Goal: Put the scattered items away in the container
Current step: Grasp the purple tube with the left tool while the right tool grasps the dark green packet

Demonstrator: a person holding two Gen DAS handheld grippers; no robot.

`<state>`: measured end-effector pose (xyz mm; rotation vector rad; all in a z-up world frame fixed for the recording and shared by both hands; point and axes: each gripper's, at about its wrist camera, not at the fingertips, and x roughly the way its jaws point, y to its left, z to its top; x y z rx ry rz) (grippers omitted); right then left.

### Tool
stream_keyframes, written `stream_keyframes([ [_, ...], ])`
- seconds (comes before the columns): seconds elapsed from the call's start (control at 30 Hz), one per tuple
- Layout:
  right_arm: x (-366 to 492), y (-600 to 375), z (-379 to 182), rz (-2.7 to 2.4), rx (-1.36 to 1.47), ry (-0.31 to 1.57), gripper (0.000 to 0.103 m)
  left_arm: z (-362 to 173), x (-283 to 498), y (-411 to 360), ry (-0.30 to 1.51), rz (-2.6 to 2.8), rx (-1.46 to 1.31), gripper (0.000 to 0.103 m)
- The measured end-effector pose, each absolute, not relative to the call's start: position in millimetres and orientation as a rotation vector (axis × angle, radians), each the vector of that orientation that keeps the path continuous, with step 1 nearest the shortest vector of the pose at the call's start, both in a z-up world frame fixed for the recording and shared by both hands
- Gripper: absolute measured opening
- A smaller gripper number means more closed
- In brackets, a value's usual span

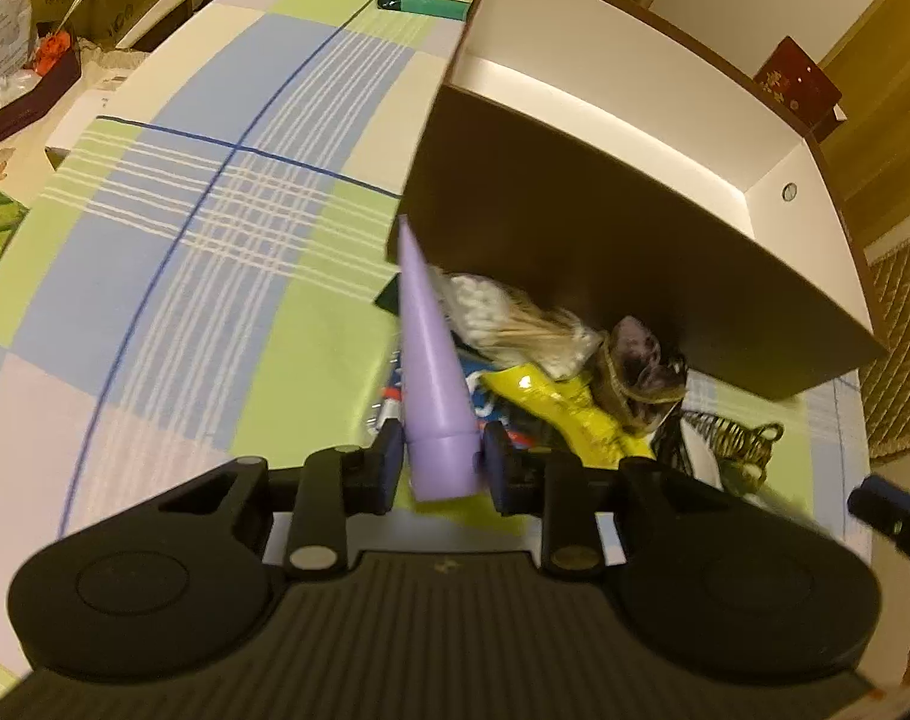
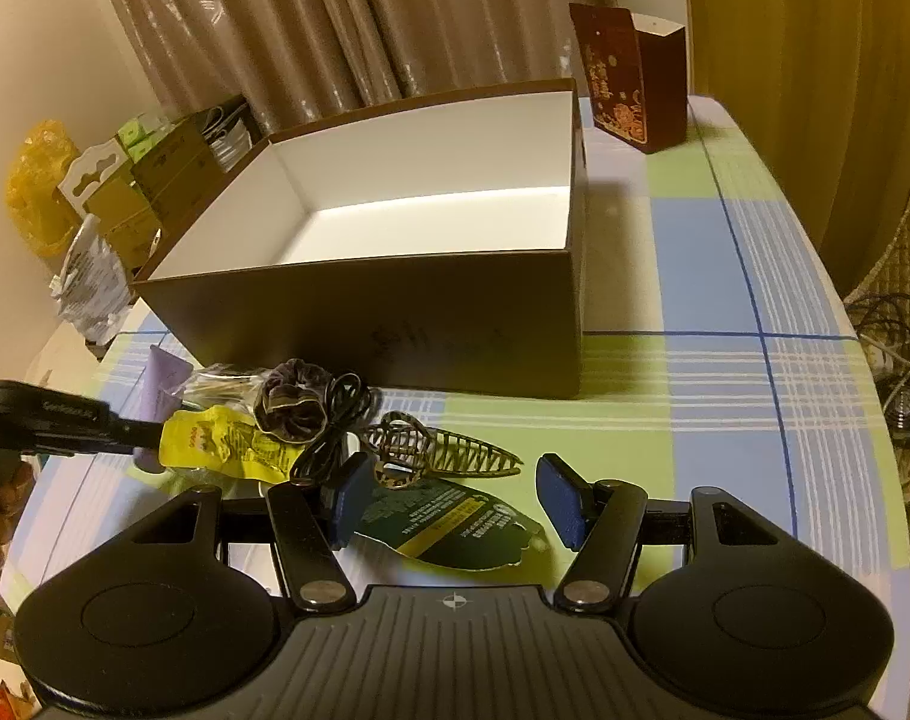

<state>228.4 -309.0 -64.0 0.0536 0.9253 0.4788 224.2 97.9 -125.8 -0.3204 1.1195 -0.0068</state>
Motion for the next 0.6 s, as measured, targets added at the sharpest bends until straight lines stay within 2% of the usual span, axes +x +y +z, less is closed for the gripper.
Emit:
stream_keyframes([
  [0.33, 235, -306, -69, 0.487, 0.054, 0.940, 0.059, -128, 204, 121, 1.155, -0.003, -0.243, 0.022],
  [0.43, 235, -307, -69, 0.486, 0.048, 0.941, 0.059, -137, 195, 131, 1.183, 0.008, -0.262, 0.013],
  [0.5, 235, -307, -70, 0.484, 0.044, 0.943, 0.059, -138, 190, 138, 1.179, 0.000, -0.284, 0.013],
  [0.6, 235, -308, -71, 0.481, 0.042, 0.947, 0.059, -136, 190, 141, 1.178, -0.001, -0.268, 0.019],
])
